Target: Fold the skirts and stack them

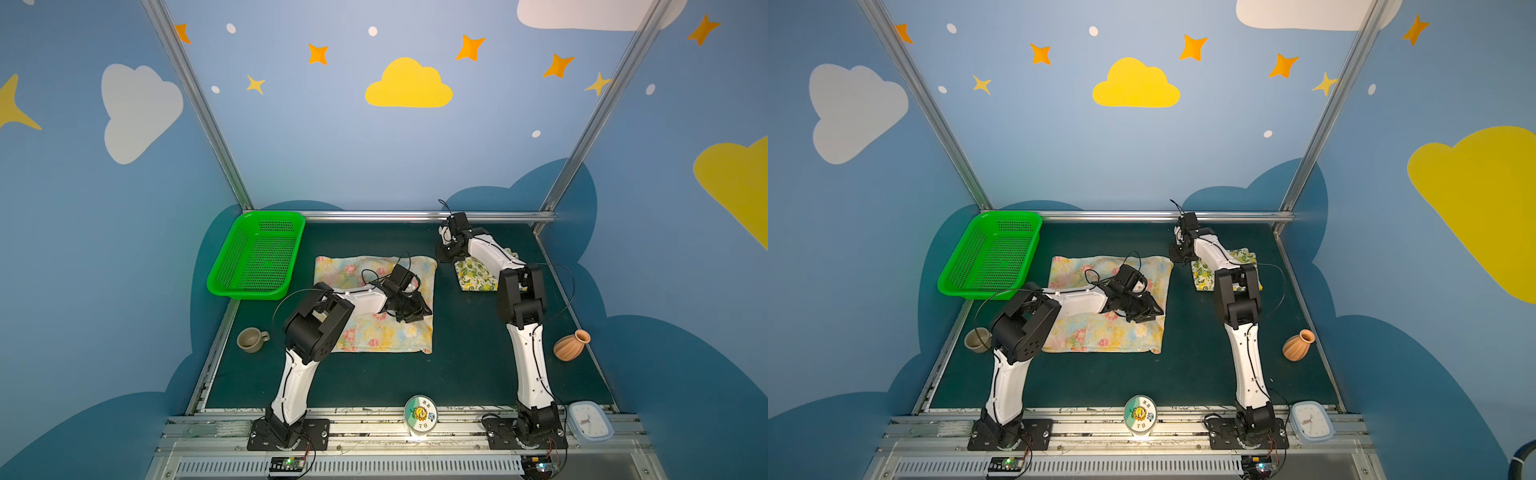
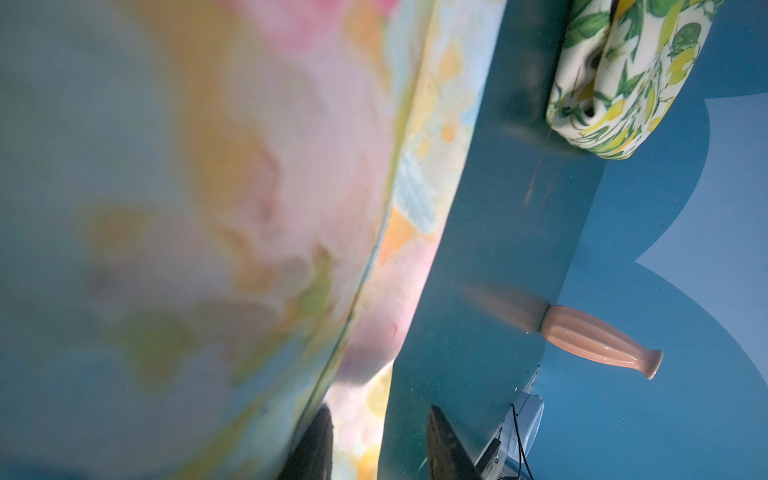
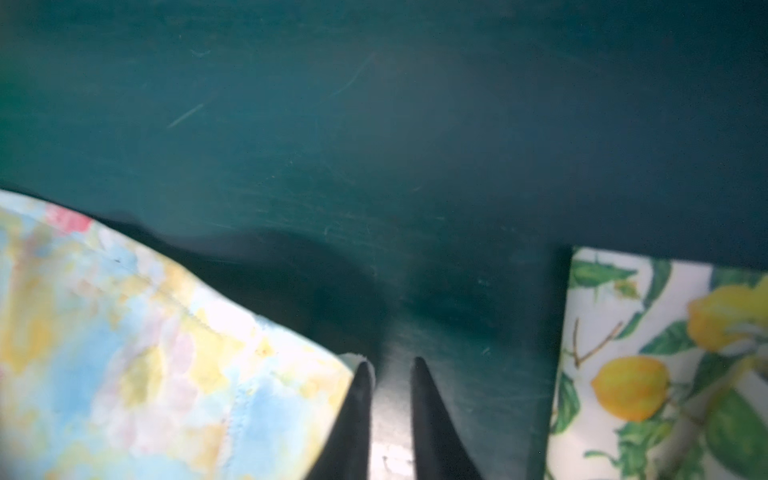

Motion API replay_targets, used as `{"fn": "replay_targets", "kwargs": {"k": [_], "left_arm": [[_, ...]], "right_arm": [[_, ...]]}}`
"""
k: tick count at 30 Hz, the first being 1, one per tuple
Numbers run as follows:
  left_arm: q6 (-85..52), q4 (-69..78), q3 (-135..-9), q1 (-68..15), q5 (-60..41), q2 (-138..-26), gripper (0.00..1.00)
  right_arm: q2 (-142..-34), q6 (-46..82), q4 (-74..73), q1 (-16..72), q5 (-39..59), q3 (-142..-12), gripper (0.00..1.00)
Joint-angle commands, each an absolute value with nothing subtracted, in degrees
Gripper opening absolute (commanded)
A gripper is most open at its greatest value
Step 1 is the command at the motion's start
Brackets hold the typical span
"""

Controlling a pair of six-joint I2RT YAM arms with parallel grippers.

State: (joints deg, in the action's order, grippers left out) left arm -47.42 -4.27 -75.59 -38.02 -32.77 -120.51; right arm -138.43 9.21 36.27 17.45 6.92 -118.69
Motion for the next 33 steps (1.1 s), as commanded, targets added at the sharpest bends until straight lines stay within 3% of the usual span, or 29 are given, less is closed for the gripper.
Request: {"fn": "replay_targets", "kwargs": {"k": [1, 14, 26, 28, 33], "left_arm": [[-47.76, -11.34, -74.44, -38.22, -30.58, -121.42, 0.39], [-47.76, -11.32, -74.71, -38.24, -30.75, -121.53, 0.39], [-47.75, -11.34, -74.97, -38.24, -31.23, -121.64, 0.39], [-47.73, -11.29, -74.97, -38.24, -31.41, -121.73, 0.39], [-47.72, -11.76, -74.8, -38.31, -31.64, -121.74, 0.39]], "right_arm": [[-138.34, 9.64, 38.3, 17.49, 8.44, -118.36, 0.27], [-140.07, 9.46, 40.34, 18.1, 8.64, -119.49, 0.23], [-145.25, 7.11, 46.05, 18.11, 11.27, -127.47, 0.1], [-145.55, 6.91, 46.17, 18.11, 11.69, -127.95, 0.01], [-144.65, 7.8, 45.06, 17.57, 9.17, -128.27, 0.0]]}}
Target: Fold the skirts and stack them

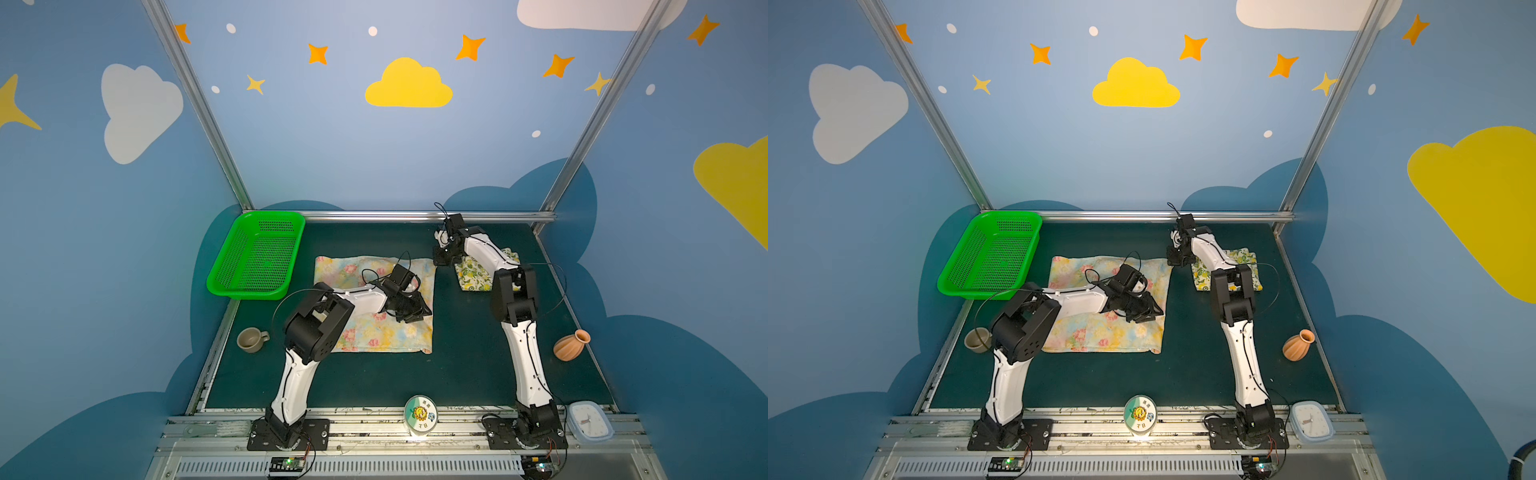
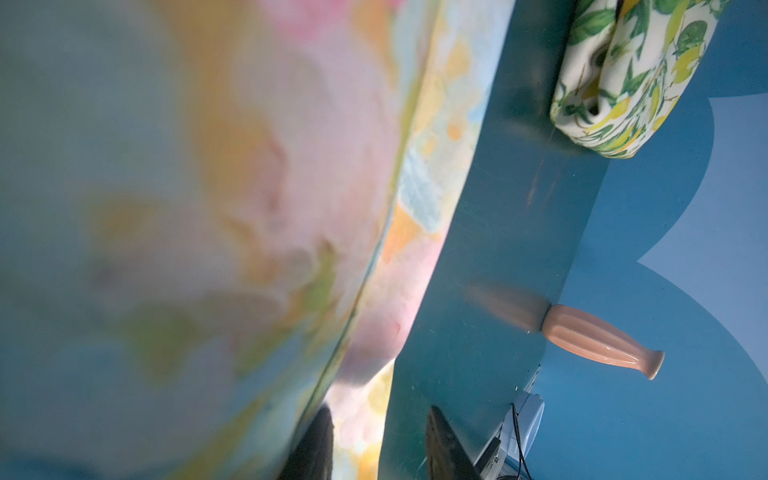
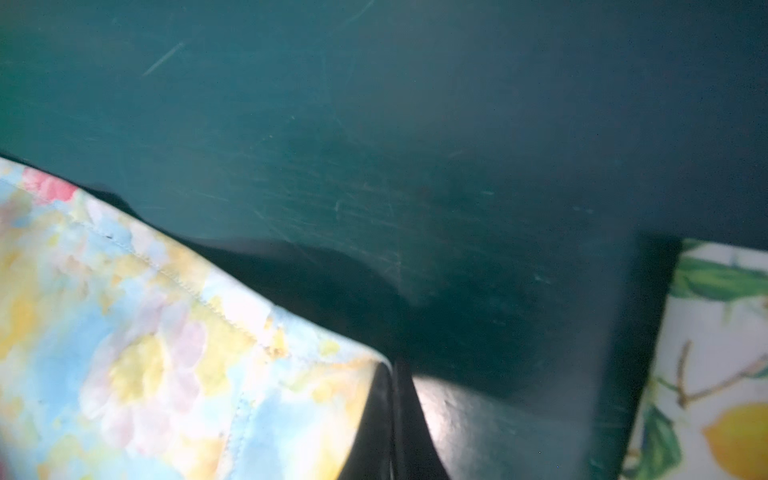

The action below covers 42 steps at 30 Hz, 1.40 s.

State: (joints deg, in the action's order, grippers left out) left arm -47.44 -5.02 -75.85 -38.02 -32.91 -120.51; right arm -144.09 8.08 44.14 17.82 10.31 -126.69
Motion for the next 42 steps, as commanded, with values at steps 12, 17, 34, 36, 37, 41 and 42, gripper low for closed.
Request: {"fn": "replay_targets", "kwargs": {"k": [12, 17, 34, 36, 37, 41, 42], "left_arm": [[-47.94, -12.43, -74.44, -38.25, -31.41, -121.87, 0.38], [-48.08, -12.57, -74.14, -38.25, -31.03, -121.98, 0.38], [-48.91, -8.96, -71.89, -38.24, -30.76, -119.7, 0.37], [-48.86, -8.47, -72.36, -37.92, -30.51, -117.09, 0.37], [-48.82, -8.56, -72.42, -37.53, -30.5, -115.42, 0.37], [-47.94, -13.38, -70.98, -33.51, -27.77, -106.61, 0.4], [-47.69, -14.98, -70.22, -32.16, -27.18, -104.47, 0.43]], "right_arm": [[-140.01, -1.72, 29.41, 17.41, 1.09, -125.1, 0.0], [-134.88, -5.18, 12.1, 17.49, -1.25, -113.88, 0.0], [-129.99, -8.31, 8.59, 17.36, -3.0, -112.29, 0.37], [-127.27, -5.49, 10.37, 17.65, -3.28, -110.39, 0.37], [-125.65, -4.18, 11.36, 17.71, -2.45, -108.85, 0.37], [-116.85, 4.11, 14.34, 17.86, 2.44, -99.04, 0.39], [-115.01, 4.0, 14.92, 17.84, 6.19, -96.77, 0.39]]}}
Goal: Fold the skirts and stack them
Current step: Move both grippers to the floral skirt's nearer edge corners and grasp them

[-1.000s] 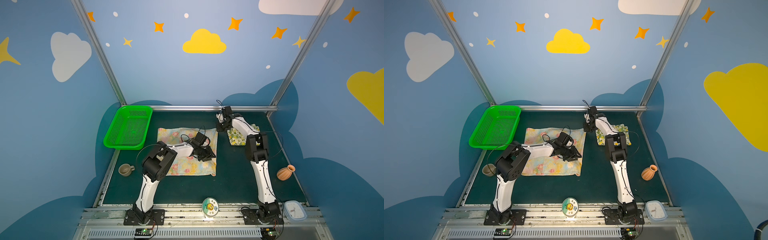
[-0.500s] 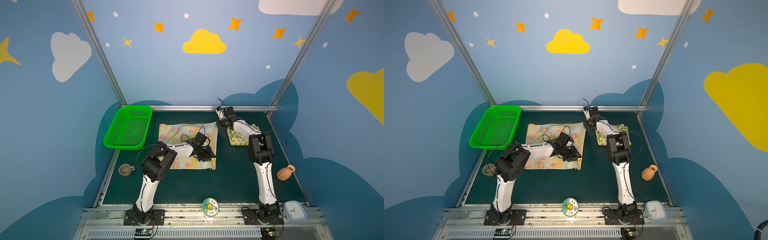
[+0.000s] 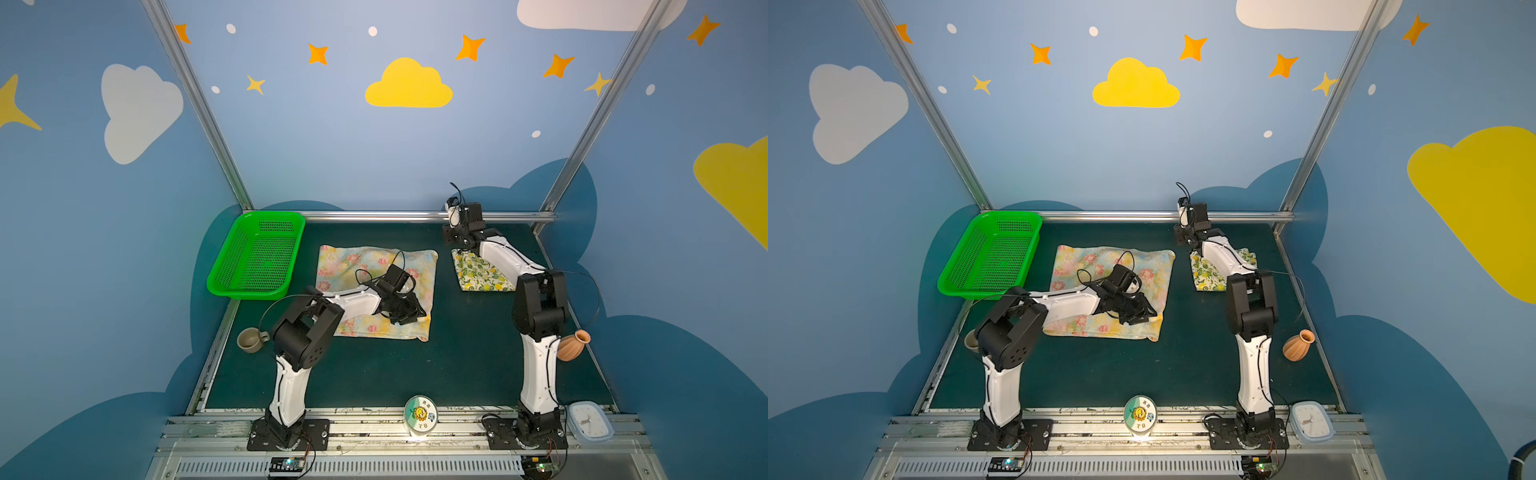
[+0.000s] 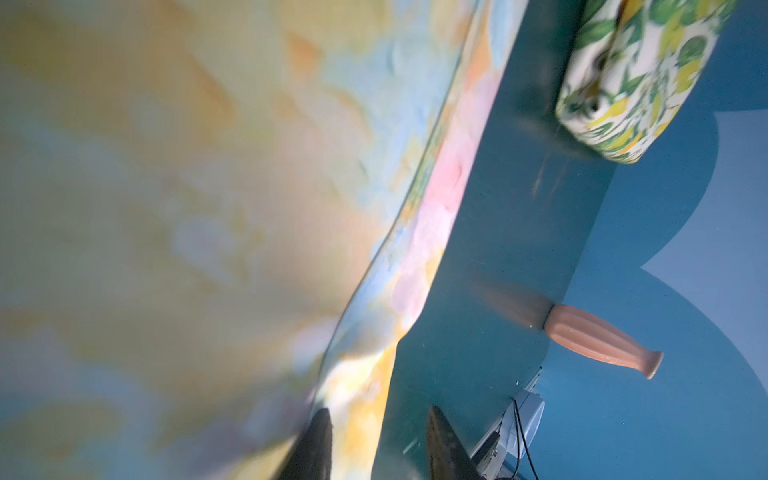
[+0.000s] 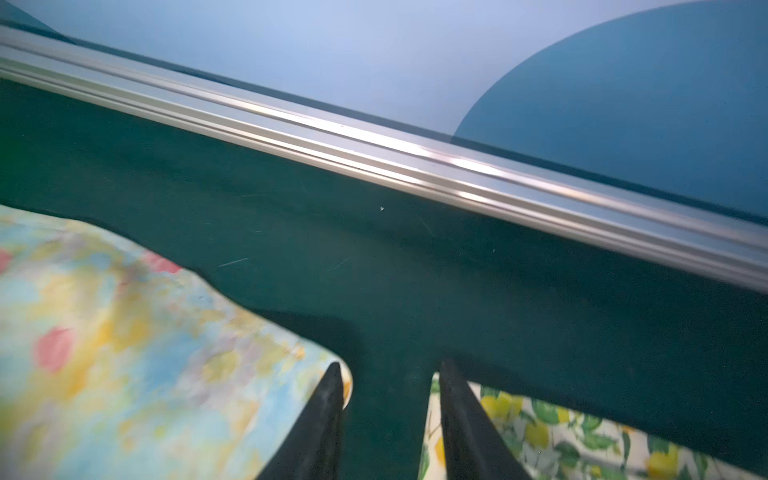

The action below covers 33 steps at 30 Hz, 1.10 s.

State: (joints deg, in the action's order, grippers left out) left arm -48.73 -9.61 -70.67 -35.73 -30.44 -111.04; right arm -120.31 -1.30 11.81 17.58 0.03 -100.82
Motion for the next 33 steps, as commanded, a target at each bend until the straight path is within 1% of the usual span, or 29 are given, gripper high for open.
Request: {"fn": "replay_targets", "kwargs": {"k": [1, 3, 5, 9, 11, 13, 19, 24, 28, 33], "left_arm": [[-47.43, -17.18, -69.25, -30.56, -26.21, -102.12, 0.46], [-46.81, -21.7, -66.73, -27.44, -24.72, -98.1, 0.51], [-46.63, -24.7, -62.51, -23.68, -23.36, -93.47, 0.56], [-48.33, -27.61, -52.16, -14.91, -21.91, -84.11, 0.6], [-49.19, -28.39, -47.52, -10.45, -21.88, -80.08, 0.61], [-49.59, -30.35, -44.31, -6.17, -21.7, -76.67, 0.63], [-47.39, -34.25, -40.85, 1.71, -19.46, -70.56, 0.65], [-46.94, -32.59, -39.46, 6.16, -21.34, -69.18, 0.65], [-45.52, -29.23, -40.0, 6.77, -22.61, -72.91, 0.69], [-44.15, -24.73, -40.53, 6.68, -25.83, -77.27, 0.65]], "right_arm": [[-112.98, 5.57, 16.61, 18.08, 9.33, -94.83, 0.41], [-109.86, 8.86, 18.91, 18.73, 13.64, -91.23, 0.42], [-106.9, 12.34, 21.79, 20.33, 13.98, -87.72, 0.42], [-102.4, 13.29, 24.78, 25.04, 12.56, -80.58, 0.45], [-101.4, 17.18, 27.71, 26.68, 12.51, -78.79, 0.48], [-101.49, 21.69, 32.87, 27.32, 15.87, -78.3, 0.51], [-102.32, 22.02, 37.21, 29.28, 23.77, -74.13, 0.52], [-101.07, 24.43, 34.3, 30.62, 26.62, -69.79, 0.53], [-100.66, 25.54, 33.04, 31.19, 27.28, -67.29, 0.53], [-98.06, 28.13, 31.02, 31.29, 29.01, -62.62, 0.53]]}}
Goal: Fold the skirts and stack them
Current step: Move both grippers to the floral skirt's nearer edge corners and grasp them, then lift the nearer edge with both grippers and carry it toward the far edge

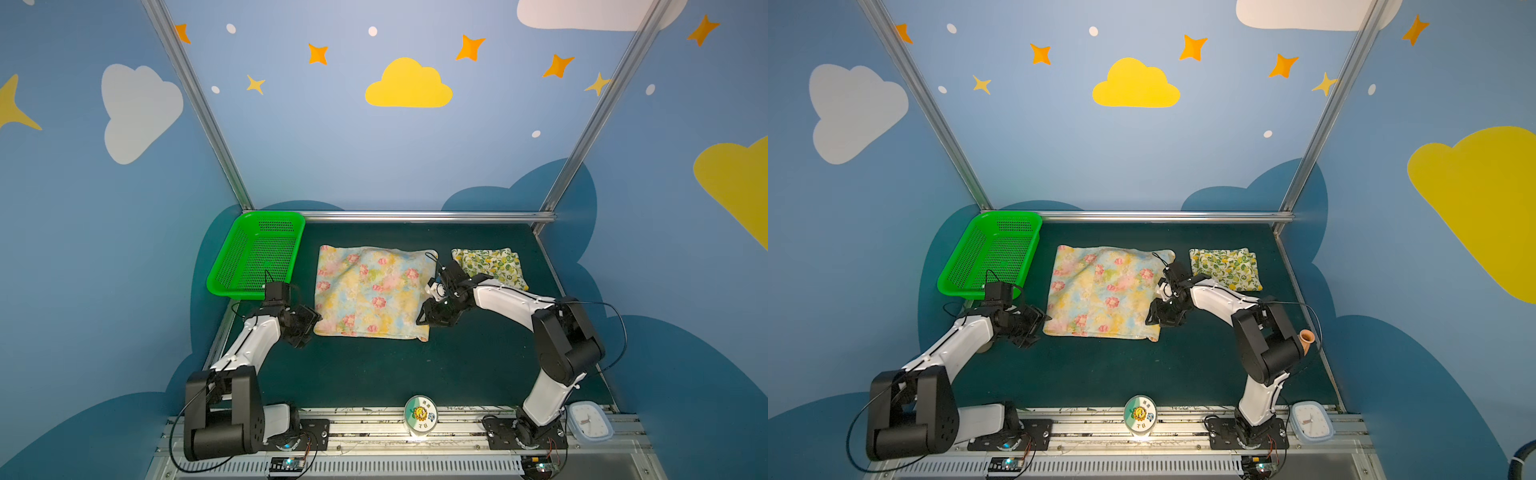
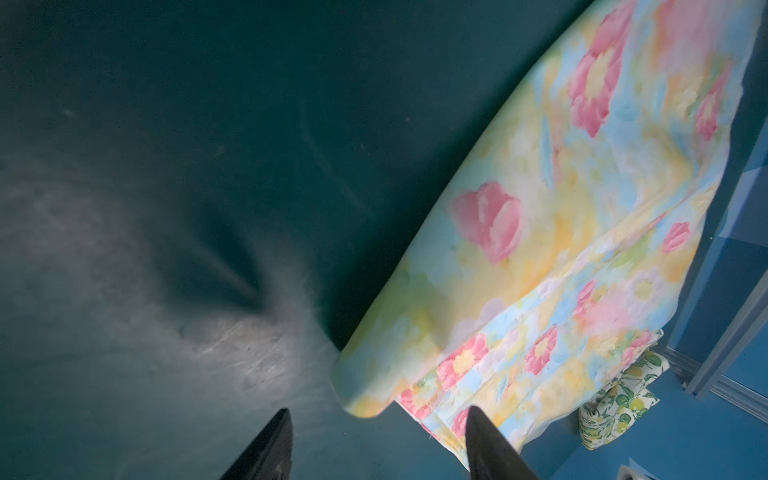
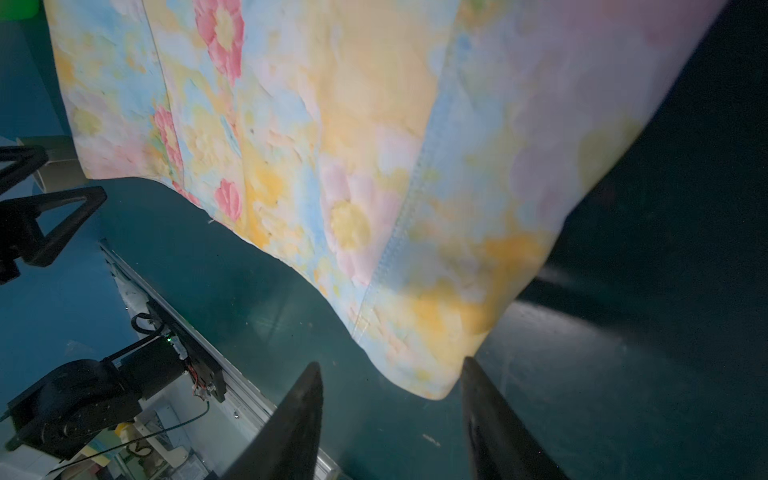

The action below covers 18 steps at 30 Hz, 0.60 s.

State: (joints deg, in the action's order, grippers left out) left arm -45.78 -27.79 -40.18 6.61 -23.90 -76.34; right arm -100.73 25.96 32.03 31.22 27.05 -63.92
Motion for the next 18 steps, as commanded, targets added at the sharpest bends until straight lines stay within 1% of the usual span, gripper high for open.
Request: {"fn": "replay_targets", "kwargs": {"k": [1, 6, 14, 18], "left_arm": [[-43.96, -24.0, -40.35, 6.68, -25.76, -77.58, 0.64], [-42.5, -23.9, -40.43, 6.64, -23.57, -78.61, 0.59], [-40.39, -24.35, -40.03, 6.59, -21.97, -79.41, 0.57], [-40.77, -22.59, -38.48, 6.43, -21.63, -79.46, 0.5]], "right_arm": [[-97.55, 28.59, 30.81, 31.34, 29.56, -61.96, 0.53], [-95.85, 30.37, 28.45, 31.29, 31.72, -59.05, 0.53], [-95.68, 31.18, 27.31, 31.22, 33.26, -57.54, 0.53], [-95.8, 31.72, 26.85, 31.11, 33.15, -56.98, 0.53]]}}
